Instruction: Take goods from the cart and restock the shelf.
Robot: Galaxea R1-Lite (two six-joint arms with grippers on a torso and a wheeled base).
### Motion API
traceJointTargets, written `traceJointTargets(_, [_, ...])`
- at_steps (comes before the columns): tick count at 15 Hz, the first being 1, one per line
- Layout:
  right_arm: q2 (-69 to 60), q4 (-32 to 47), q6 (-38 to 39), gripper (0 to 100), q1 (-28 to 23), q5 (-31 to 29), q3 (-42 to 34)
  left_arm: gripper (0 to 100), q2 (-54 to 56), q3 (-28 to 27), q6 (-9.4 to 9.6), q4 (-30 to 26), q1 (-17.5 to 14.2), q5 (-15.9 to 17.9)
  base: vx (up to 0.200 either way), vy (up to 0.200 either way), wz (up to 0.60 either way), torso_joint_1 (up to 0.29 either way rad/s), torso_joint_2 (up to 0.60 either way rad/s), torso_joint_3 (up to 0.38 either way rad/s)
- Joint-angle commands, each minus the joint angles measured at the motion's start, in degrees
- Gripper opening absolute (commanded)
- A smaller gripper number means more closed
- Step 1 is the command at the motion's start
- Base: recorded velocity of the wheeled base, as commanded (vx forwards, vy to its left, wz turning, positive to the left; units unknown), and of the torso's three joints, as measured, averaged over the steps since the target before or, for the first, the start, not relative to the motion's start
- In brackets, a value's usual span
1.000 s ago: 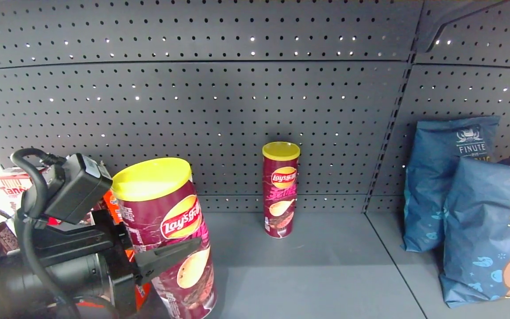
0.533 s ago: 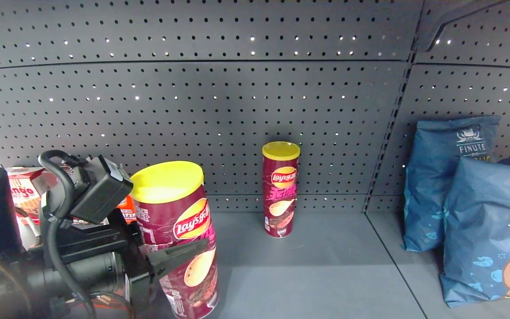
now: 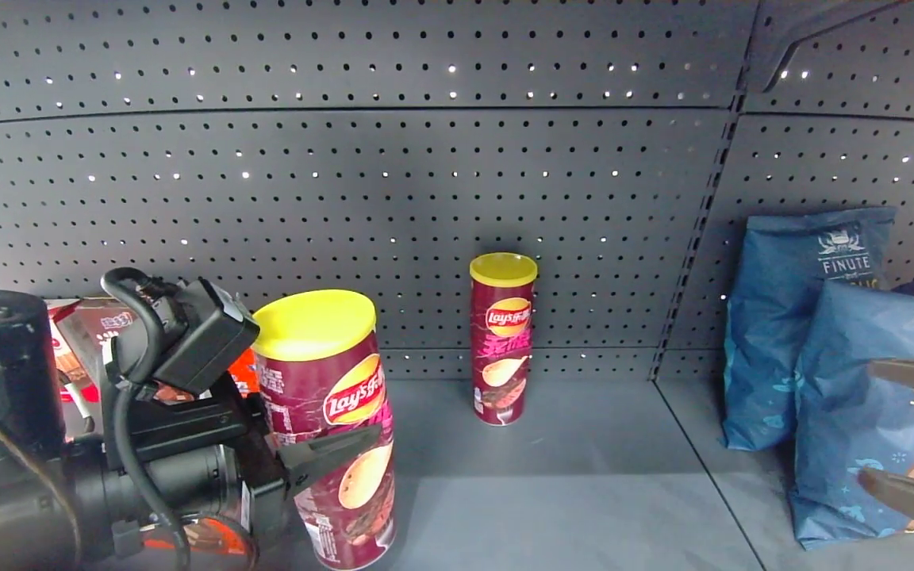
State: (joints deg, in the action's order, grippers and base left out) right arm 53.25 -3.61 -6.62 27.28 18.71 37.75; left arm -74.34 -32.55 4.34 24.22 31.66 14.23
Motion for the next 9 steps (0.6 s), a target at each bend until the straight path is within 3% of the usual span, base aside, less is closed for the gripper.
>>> traceJointTargets(1, [9.07, -0.08, 0.2, 100, 4.36, -0.34, 3.82, 0, -0.19, -0.06, -0.03, 0.04, -0.02, 0.01, 0.0, 0.0, 0.0, 0.0, 0.0, 0.0])
traceJointTargets(4, [14.08, 0.0, 0.47, 100, 4.53, -0.87, 5.84, 0, -1.25, 0.03, -0.03, 0.21, -0.02, 0.01, 0.0, 0.0, 0.0, 0.0, 0.0, 0.0])
traceJointTargets(7, [19.7, -0.17, 3.63, 100, 4.45, 2.64, 9.09, 0, -1.42, -0.67, -0.03, 0.12, -0.02, 0.1, 0.0, 0.0, 0.0, 0.0, 0.0, 0.0])
traceJointTargets(9, [24.01, -4.57, 3.19, 100, 4.09, 2.29, 8.92, 0, -1.42, -1.2, -0.03, 0.12, -0.02, 0.1, 0.0, 0.0, 0.0, 0.0, 0.0, 0.0])
